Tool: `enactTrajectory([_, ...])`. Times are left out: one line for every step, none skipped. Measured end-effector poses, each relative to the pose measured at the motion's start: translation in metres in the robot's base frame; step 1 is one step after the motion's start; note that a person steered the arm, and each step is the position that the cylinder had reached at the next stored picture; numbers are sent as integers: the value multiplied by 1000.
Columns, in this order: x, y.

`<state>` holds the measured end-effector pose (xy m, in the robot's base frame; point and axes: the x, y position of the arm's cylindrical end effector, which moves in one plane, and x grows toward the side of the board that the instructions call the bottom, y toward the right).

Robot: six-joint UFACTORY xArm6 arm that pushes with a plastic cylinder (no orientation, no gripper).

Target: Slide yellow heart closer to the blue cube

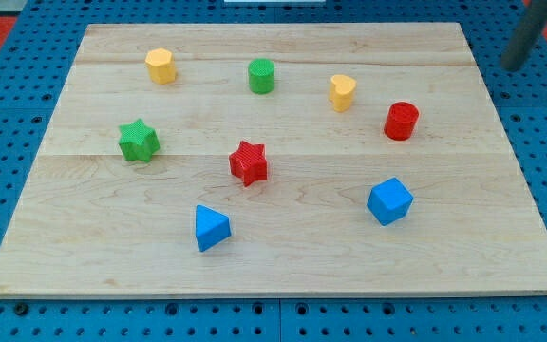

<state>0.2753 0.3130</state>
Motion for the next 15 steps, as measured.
enactTrajectory([-28, -60])
enactTrajectory([-25, -122])
enactTrajectory([-4, -175])
enactTrajectory([25, -194])
enactTrajectory([33, -213])
enactTrajectory([26, -239])
enactTrajectory([54, -241])
enactTrajectory([83, -241])
enactTrajectory([88, -237])
enactTrajectory([73, -237])
enactTrajectory([85, -225])
enactTrajectory([104, -223])
enactTrajectory([121, -223])
enactTrajectory([91, -223])
enactTrajectory([98, -207])
